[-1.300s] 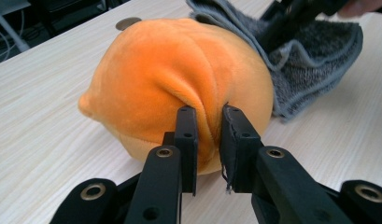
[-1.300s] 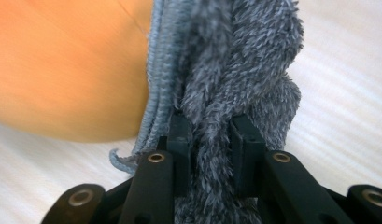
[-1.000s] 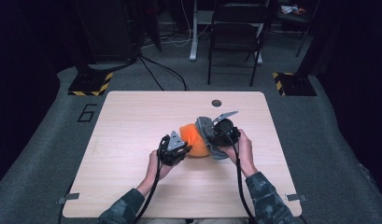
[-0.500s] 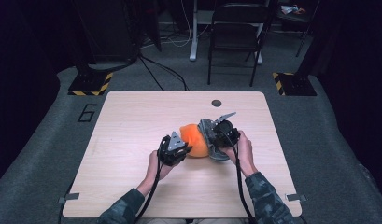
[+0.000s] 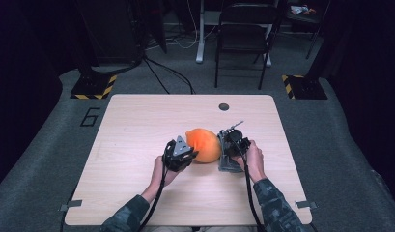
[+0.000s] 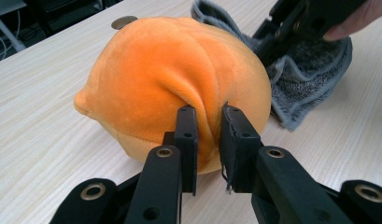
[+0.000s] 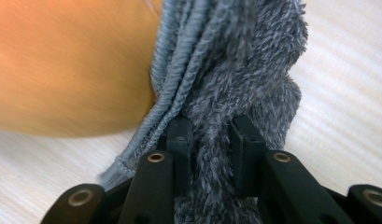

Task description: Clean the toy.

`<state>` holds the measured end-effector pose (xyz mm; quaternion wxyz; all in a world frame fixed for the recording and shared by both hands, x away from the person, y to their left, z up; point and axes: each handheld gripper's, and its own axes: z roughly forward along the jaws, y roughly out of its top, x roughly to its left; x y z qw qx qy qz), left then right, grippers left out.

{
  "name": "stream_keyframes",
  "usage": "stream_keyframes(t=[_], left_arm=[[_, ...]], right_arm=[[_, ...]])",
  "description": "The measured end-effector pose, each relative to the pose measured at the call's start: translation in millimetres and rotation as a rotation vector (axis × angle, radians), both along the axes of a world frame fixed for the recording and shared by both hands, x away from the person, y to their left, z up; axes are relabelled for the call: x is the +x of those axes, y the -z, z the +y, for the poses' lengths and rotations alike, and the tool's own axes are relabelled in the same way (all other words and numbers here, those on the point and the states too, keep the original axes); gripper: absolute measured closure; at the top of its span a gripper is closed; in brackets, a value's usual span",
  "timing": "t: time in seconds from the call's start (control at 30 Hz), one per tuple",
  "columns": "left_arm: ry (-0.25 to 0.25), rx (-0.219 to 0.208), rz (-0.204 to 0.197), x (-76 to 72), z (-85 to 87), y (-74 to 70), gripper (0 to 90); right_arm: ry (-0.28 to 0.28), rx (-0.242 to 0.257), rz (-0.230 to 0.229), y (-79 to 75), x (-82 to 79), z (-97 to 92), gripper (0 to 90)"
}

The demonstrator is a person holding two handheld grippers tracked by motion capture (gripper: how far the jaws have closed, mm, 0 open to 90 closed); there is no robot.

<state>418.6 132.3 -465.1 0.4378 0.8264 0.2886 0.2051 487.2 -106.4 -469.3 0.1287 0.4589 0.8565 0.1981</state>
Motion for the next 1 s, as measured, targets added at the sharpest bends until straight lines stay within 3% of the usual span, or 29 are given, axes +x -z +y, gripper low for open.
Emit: stream_keyframes(t=[0.07,0.17,0.33,0.43,0.5,0.6,0.67,0.83,1.0], left_arm=[[-0.004,-0.003,0.001,0.4,1.0,-0.3,77.5],[-0.012,-0.001,0.000,2.0,3.6,-0.3,77.4],[-0.014,-0.005,0.003,2.8,4.8,0.0,77.3],[-0.013,-0.008,0.004,2.6,4.7,0.0,77.2],[-0.014,-0.005,0.007,3.1,5.8,0.0,77.1],[-0.018,-0.010,0.003,3.8,5.9,1.0,76.3],[-0.013,0.003,-0.003,3.7,6.4,-0.5,74.0],[-0.027,0.034,-0.011,3.8,7.2,-3.0,56.9],[-0.047,0.088,-0.040,2.0,5.6,-6.2,50.4]], right_arm=[[0.007,-0.001,0.017,2.8,1.5,-2.1,72.7],[0.006,-0.006,-0.015,-7.8,-0.2,-4.8,72.8],[-0.008,0.068,-0.092,-39.6,-10.5,-4.1,72.8],[-0.058,0.094,-0.094,-51.3,-17.6,4.8,72.8],[-0.097,0.098,-0.083,-49.9,-20.7,12.9,72.8],[-0.095,0.069,-0.083,-39.6,-20.8,20.5,72.9],[-0.083,0.084,-0.084,-36.7,-18.5,18.4,72.9],[-0.067,0.091,-0.089,-32.2,-13.6,12.2,72.9],[-0.054,0.094,-0.074,-28.9,-10.4,8.8,72.9]])
